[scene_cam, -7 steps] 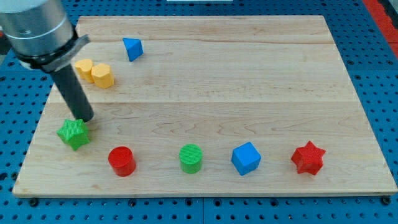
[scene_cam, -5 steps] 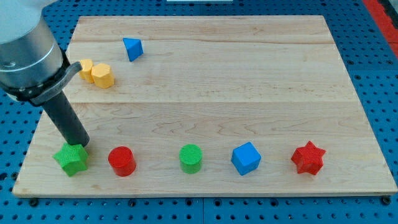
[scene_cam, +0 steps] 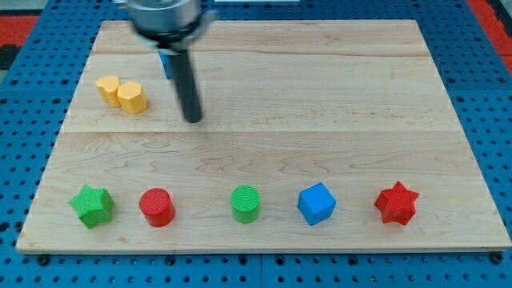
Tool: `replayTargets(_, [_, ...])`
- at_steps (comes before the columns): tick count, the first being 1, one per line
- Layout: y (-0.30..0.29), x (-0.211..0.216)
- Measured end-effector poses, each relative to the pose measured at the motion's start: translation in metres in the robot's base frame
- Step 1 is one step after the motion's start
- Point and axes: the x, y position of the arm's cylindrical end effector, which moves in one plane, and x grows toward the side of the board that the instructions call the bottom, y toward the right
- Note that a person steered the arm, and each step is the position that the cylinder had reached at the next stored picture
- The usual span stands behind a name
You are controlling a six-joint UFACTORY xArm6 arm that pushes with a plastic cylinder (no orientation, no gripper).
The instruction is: Slide the yellow heart and the yellow hexagon towards the center
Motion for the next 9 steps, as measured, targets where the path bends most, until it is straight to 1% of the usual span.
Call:
replayTargets(1, [-0.022, -0.053])
replayTargets(3, [-0.131, -0.053])
replayTargets(4, [-0.182, -0.07])
replayTargets(5, [-0.214, -0.052])
replayTargets(6, [-0.155, -0.022])
replayTargets(7, [-0.094, -0.018])
replayTargets(8, [-0.073, -0.018])
replayTargets(9, [-0.083, -0.018])
